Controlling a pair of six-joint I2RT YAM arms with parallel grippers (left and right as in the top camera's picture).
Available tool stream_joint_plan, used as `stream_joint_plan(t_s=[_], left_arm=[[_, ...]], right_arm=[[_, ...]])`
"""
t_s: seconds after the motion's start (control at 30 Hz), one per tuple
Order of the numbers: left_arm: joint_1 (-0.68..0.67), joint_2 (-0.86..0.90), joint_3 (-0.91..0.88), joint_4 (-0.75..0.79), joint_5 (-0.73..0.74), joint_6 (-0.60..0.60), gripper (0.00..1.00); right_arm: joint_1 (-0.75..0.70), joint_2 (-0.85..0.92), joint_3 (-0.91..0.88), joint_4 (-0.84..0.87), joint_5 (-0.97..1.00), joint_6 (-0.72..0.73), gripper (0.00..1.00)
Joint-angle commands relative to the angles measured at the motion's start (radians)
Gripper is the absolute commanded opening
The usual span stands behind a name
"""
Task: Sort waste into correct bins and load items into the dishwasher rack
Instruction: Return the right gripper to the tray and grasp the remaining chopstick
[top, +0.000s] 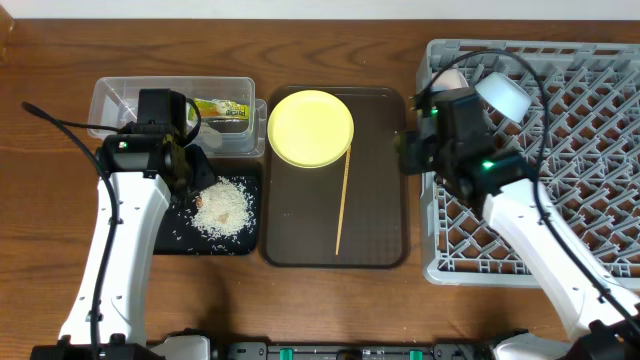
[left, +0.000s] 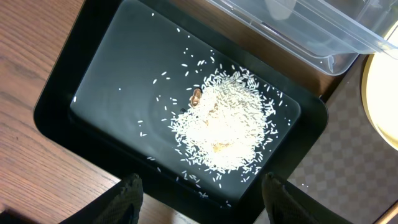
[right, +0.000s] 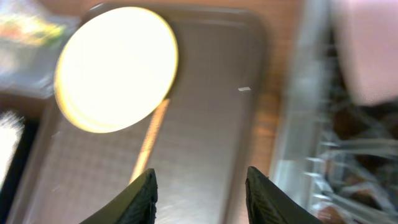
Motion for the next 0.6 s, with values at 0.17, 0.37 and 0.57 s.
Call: stream_joint_plan(t_s=[0.17, 0.37, 0.57], left_arm=[[0.004, -0.008, 0.006, -0.003, -0.005, -0.006, 0.65], [0.004, -0.008, 0.006, -0.003, -0.005, -0.006, 0.65], [0.004, -0.008, 0.006, -0.003, -0.005, -0.006, 0.64]], right_arm=[[0.178, 0.166, 0.015, 0.013, -0.033, 0.059, 0.44], [0.274, 0.319, 0.016, 0.045, 0.048, 0.157, 0.39], [0.325, 0.419, 0.016, 0.047, 0.148, 0.266, 0.33]])
